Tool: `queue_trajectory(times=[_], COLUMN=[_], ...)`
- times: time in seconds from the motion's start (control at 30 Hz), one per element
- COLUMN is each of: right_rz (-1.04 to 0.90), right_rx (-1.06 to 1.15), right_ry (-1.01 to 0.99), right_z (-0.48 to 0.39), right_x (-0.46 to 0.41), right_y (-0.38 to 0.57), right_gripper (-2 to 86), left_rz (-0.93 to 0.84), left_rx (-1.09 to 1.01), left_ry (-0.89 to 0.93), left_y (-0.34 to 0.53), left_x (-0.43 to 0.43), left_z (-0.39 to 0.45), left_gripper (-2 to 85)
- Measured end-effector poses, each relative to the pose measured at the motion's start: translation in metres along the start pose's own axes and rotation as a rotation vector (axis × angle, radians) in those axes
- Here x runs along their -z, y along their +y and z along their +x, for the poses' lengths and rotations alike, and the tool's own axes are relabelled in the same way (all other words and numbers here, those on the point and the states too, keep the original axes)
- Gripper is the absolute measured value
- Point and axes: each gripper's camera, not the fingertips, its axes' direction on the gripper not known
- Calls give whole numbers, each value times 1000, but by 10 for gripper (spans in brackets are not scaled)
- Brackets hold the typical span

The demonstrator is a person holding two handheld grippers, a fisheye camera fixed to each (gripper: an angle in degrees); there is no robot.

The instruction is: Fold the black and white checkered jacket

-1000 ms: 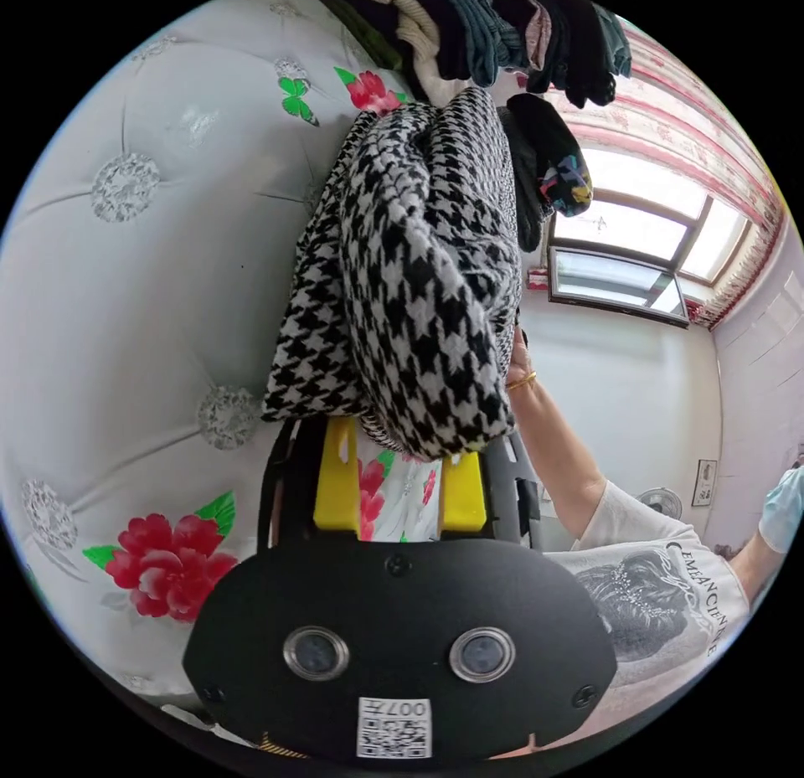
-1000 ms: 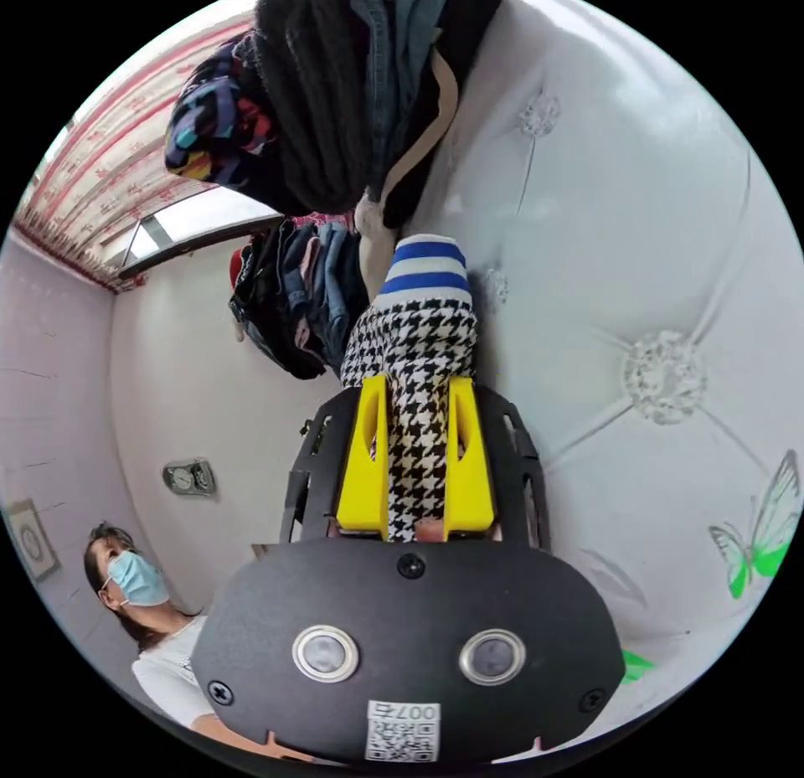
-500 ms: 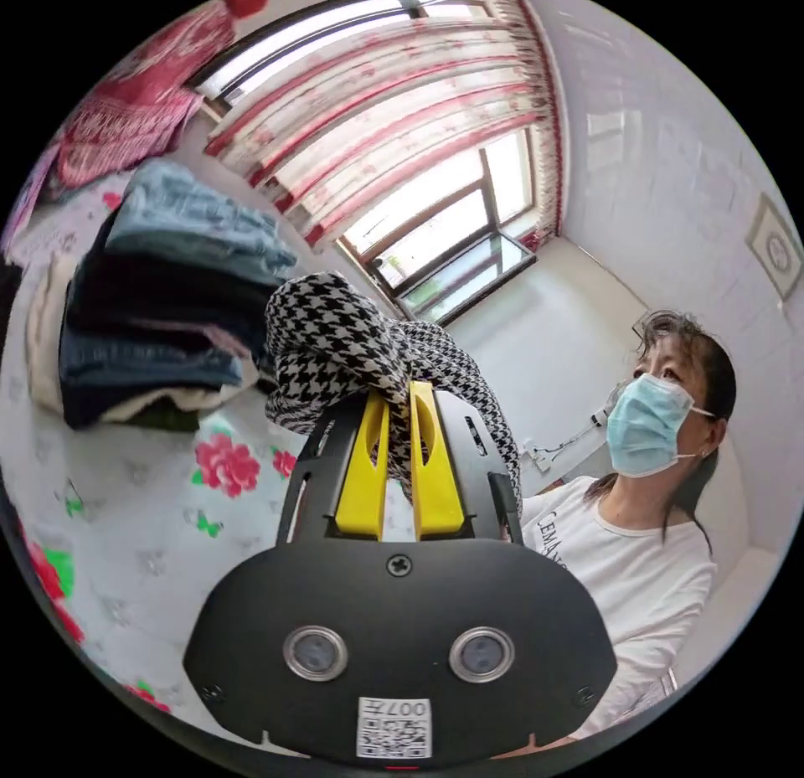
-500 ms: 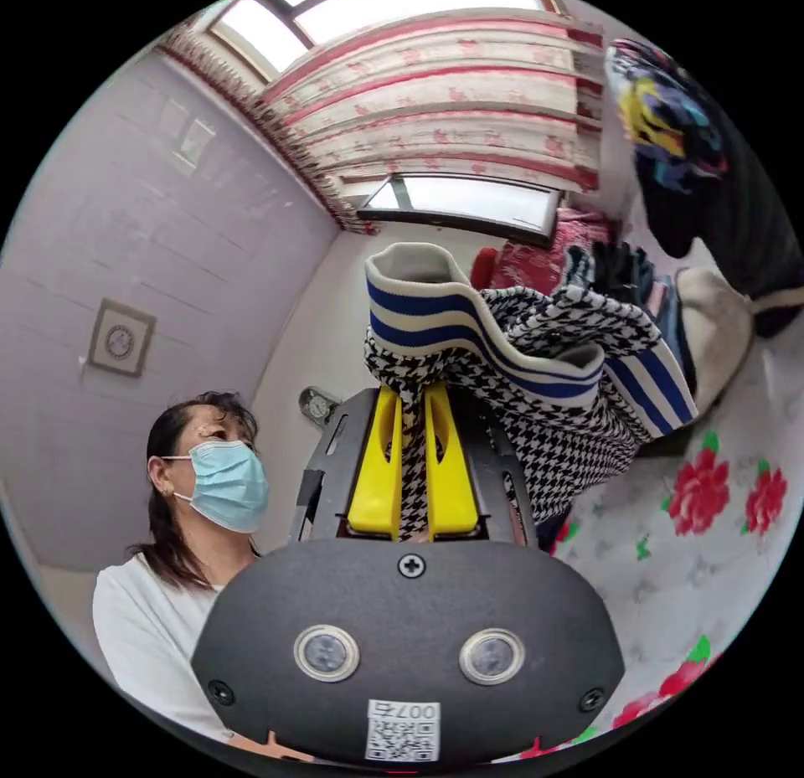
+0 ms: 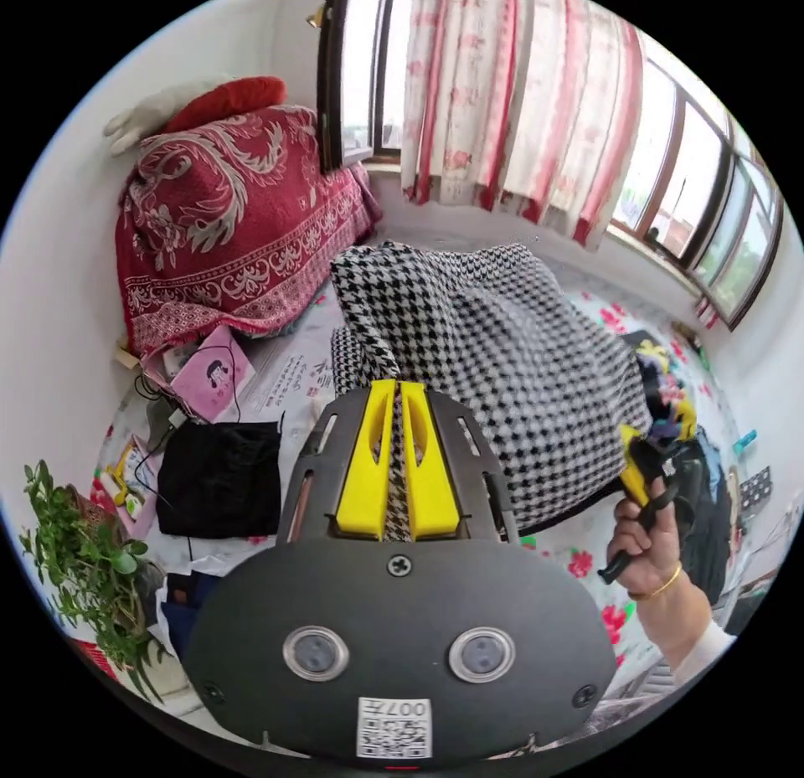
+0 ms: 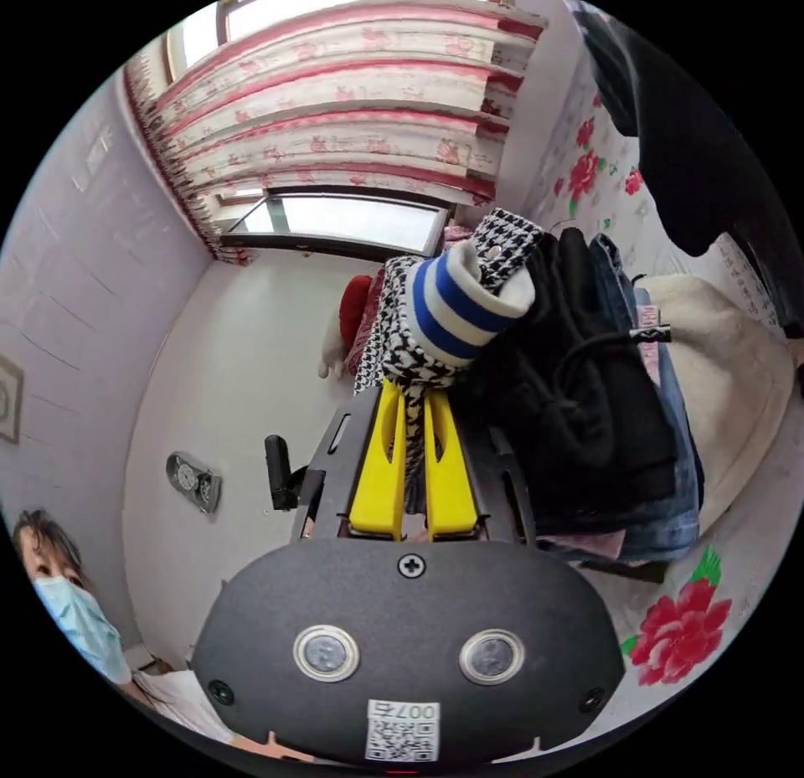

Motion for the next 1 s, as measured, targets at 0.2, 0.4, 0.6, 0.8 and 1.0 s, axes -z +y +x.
queue_trajectory(times=[0.2,0.4,0.6,0.8,1.0], right_rz=[-97,-163,-569,-635,-359], right_rx=[86,301,391,183,36], right_ry=[-25,120,813,1160,1387], right_z=[0,-15,27,37,8], right_x=[-36,3,76,197,295], right_y=[-11,30,158,255,250], right_gripper=[15,24,15,11,47], left_rz=[184,297,46,-374,-559], left_rx=[37,13,-211,-236,-283], left_ry=[21,-2,131,283,334], left_y=[27,82,239,439,525], left_x=[-24,16,-20,-84,-83], left_z=[23,30,118,234,325], left_gripper=[-9,-8,1,-8,4])
